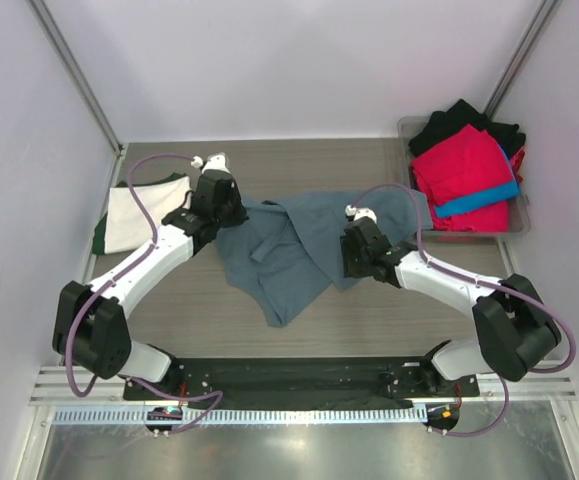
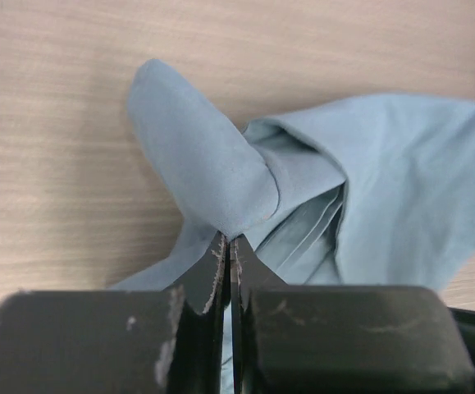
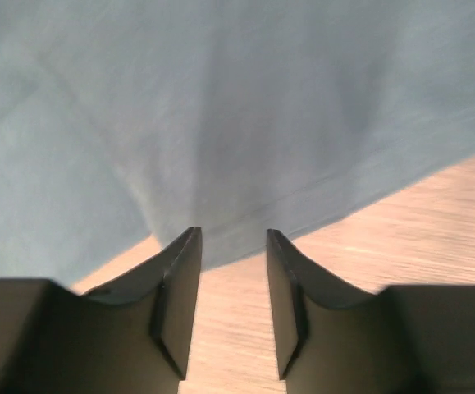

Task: Fold and stack the t-shirts
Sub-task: Flatten the tshirt out

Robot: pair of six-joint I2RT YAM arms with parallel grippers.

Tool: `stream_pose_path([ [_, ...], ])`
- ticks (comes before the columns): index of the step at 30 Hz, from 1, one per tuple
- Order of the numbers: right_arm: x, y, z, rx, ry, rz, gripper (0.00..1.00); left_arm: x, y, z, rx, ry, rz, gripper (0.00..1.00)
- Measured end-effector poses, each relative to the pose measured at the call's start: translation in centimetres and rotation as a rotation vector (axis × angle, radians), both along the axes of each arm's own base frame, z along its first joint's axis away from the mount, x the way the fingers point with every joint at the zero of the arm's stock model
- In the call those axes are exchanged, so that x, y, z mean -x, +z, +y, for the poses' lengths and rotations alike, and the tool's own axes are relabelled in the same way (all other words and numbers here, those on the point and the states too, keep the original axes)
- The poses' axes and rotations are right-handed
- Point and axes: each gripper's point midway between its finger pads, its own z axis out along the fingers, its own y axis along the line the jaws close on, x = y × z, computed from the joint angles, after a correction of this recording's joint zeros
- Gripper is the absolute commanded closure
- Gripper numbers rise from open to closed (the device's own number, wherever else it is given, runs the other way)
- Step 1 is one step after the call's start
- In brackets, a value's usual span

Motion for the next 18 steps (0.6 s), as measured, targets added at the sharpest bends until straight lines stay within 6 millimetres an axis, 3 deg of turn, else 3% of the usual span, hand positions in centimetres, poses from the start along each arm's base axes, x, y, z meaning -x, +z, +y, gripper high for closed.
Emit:
stream_pose_path([
  [5,2.6,-2.2,1.4,-0.058,0.095,0.078,0.48,0.3,-3.0,0.4,-0.041,0.006,0.079,1.0],
  [9,4.3,-3.2,2.2,-0.06,0.157,0.113,0.45,0.4,-3.9,0.7,-0.056,0.013,0.103,1.0],
  [14,4.6,-3.7,3.2,-0.032,0.196,0.114,0.46,0.3,-3.9,0.8,-0.06,0.017,0.102,1.0],
  [18,3.7,-4.2,3.7,0.038,0.192,0.103,0.53,0.2,-4.0,1.1,-0.072,0.018,0.099,1.0],
])
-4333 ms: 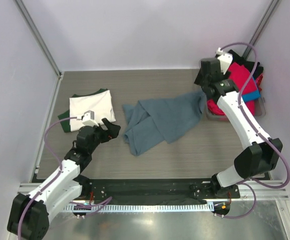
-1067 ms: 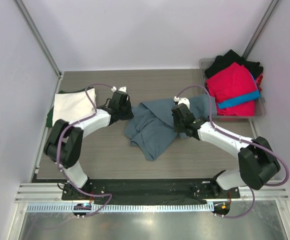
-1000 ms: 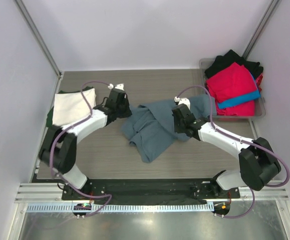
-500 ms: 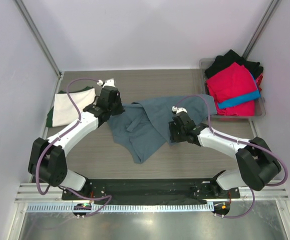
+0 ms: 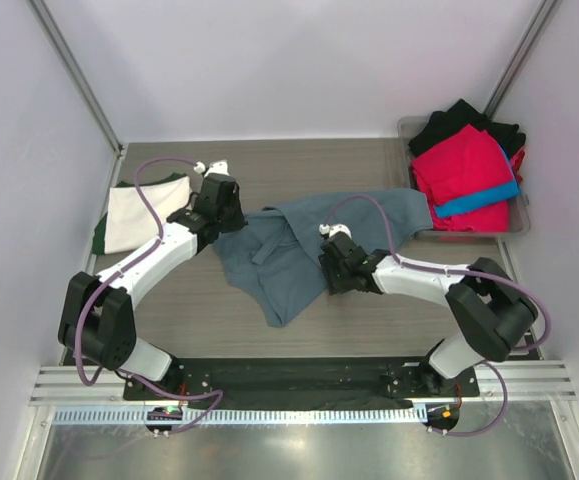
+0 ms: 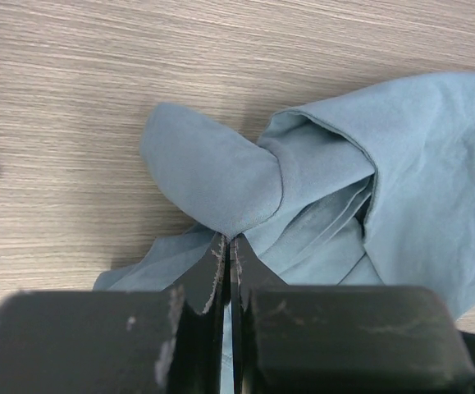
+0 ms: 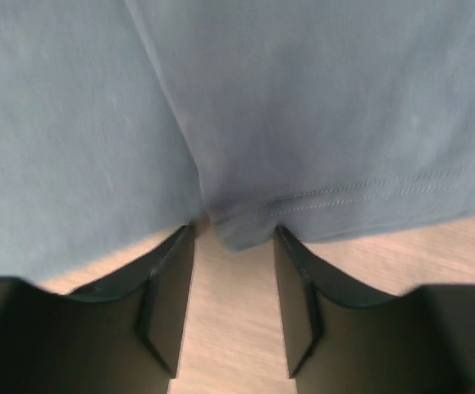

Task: Fold and stack the t-shirts
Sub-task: Flatten the tshirt out

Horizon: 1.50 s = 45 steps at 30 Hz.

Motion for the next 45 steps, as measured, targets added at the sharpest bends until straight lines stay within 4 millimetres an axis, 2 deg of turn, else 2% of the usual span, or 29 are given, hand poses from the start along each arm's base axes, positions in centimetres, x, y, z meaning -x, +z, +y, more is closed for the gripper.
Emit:
stream_pose_path([
  [2,-0.9,0.0,0.3,0.029,-0.012,-0.019,0.64,0.0,0.0,0.1,-0.005,0.0,0.0,1.0],
  [3,-1.2,0.0,0.4,0.036,-0.019,-0.026,0.82,0.0,0.0,0.2,-0.006,0.001,0.001,1.0],
  [5,-1.8,0.1,0.1,0.065,-0.043,-0.046,0.97,0.0,-0.1,0.4,-0.011,0.004,0.003,1.0],
  [9,-2.6,1.1,-1.5,0.143,-0.102,-0.078,0.99,0.0,-0.2,0.7,-0.027,0.011,0.006,1.0],
  [12,-4.1,4.3,-2.3,0.156,-0.151,-0.133,0.99,0.2,-0.4,1.0,-0.041,0.012,0.014,1.0],
  [15,-7.2,10.7,-3.0,0.083,-0.232,-0.243,0.99,0.2,-0.6,1.3,-0.051,0.016,0.022,1.0],
  [17,-9.8,17.0,-4.2,-0.005,-0.315,-0.357,0.99,0.3,-0.6,1.4,-0.054,0.017,0.027,1.0],
  [20,-12.1,25.8,-7.1,-0.115,-0.429,-0.514,0.99,0.4,-0.7,1.5,-0.057,0.018,0.032,1.0],
  [23,-12.6,33.1,-10.4,-0.185,-0.524,-0.647,0.99,0.5,-0.6,1.7,-0.064,0.024,0.037,1.0],
  [27,-11.7,40.1,-12.6,-0.24,-0.573,-0.761,0.99,0.5,1.0,2.1,-0.075,0.042,0.026,1.0],
  [31,-10.2,44.8,-13.4,-0.277,-0.572,-0.835,0.99,0.1,6.2,2.6,-0.063,0.072,-0.048,1.0],
  [36,-7.4,47.7,-15.0,-0.298,-0.586,-0.9,0.99,1.7,15.9,4.0,-0.004,0.103,-0.222,1.0],
  [40,-3.8,50.3,-15.9,-0.367,-0.56,-0.963,0.99,5.0,23.4,5.4,0.056,0.092,-0.361,1.0],
  [45,2.4,53.8,-16.2,-0.513,-0.448,-1.055,0.99,10.9,31.6,6.7,0.142,0.02,-0.509,1.0],
])
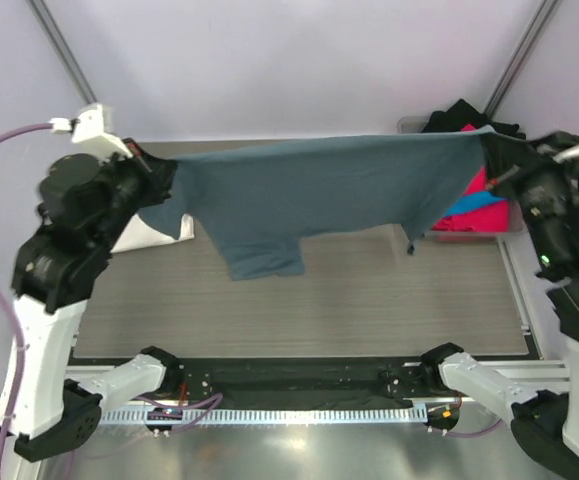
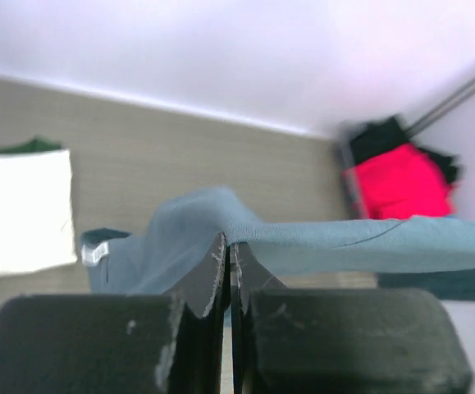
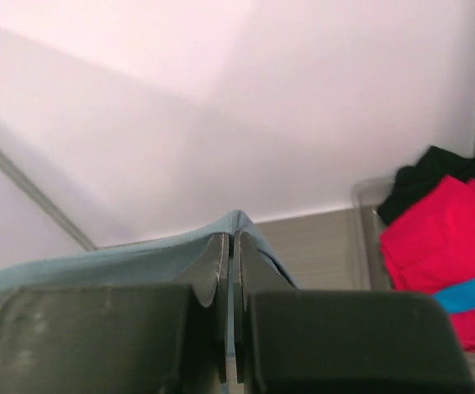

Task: Fold and stack the t-shirts
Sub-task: Flatten the tshirt out

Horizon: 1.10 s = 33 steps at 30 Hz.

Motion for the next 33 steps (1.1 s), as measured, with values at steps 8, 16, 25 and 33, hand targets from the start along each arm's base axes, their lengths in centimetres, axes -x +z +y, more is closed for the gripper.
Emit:
stream_pose_path([
  [8,8.0,2.6,0.7,-0.049,0.204,-0.156,0.99,9.1,8.2,2.2,0.087,-0.103,-0.196,1.0],
  [16,7.5,-0.2,2.6,-0.062,0.292,-0.069,0.99,12.2,10.2,2.6,0.116,-0.158,-0.26,1.0],
  [25,8.0,-2.6,2.1,-0.075,0.275,-0.032,0.99,8.1,3.7,0.1,0.071,-0.18,-0.061,1.0],
  [33,8.5,-2.6,1.6,-0.079,0.259,-0.042,0.99,7.6,2.8,-0.3,0.073,-0.184,-0.042,1.0],
])
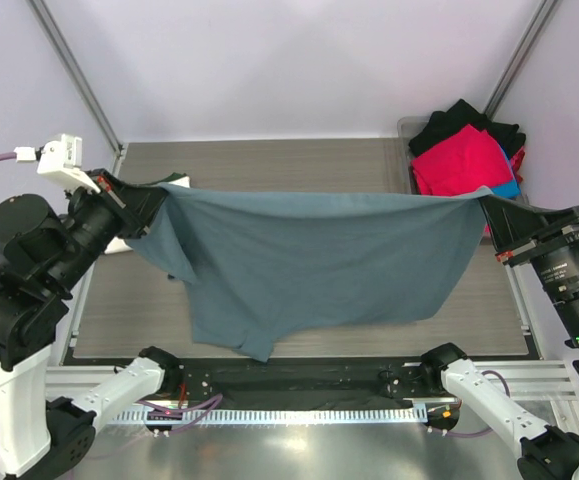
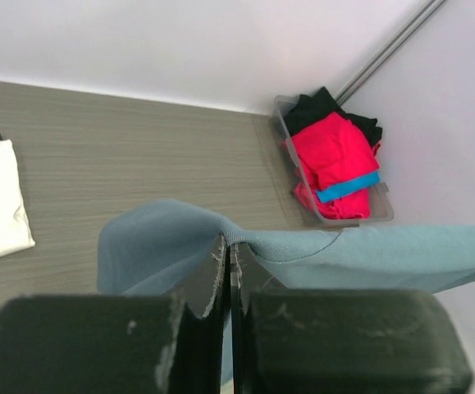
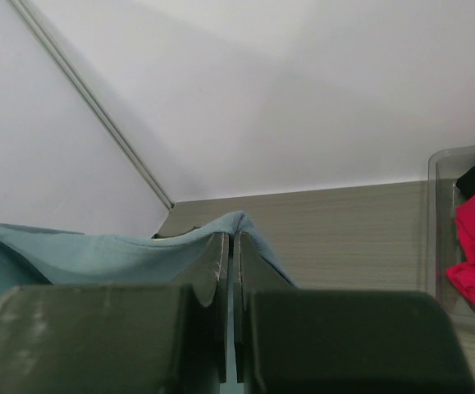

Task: Fold and stack the t-shirts
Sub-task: Flatten the tshirt out

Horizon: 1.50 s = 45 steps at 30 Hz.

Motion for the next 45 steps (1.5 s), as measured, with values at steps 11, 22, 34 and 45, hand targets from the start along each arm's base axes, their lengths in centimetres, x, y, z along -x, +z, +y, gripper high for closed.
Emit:
stream_pose_path([
  [11,0.0,0.0,0.0,0.001,0.001,0.001,0.99,1.1,1.1,0.2,0.025,-0.011,-0.04,1.0],
  [22,0.0,0.0,0.1,0.001,0.004,0.0,0.99,1.9,2.1,0.5,0.041,-0.018,-0.069,1.0],
  [34,2.7,2.6,-0.2,-0.024,0.045,-0.09,0.99,8.6,7.8,-0.6,0.182,-0.223,-0.242,1.0],
  [45,8.5,6.1,-2.0,-0.088,0.072,-0.26,0.99,14.9,11.2,0.9,0.264,-0.306,-0.423,1.0],
])
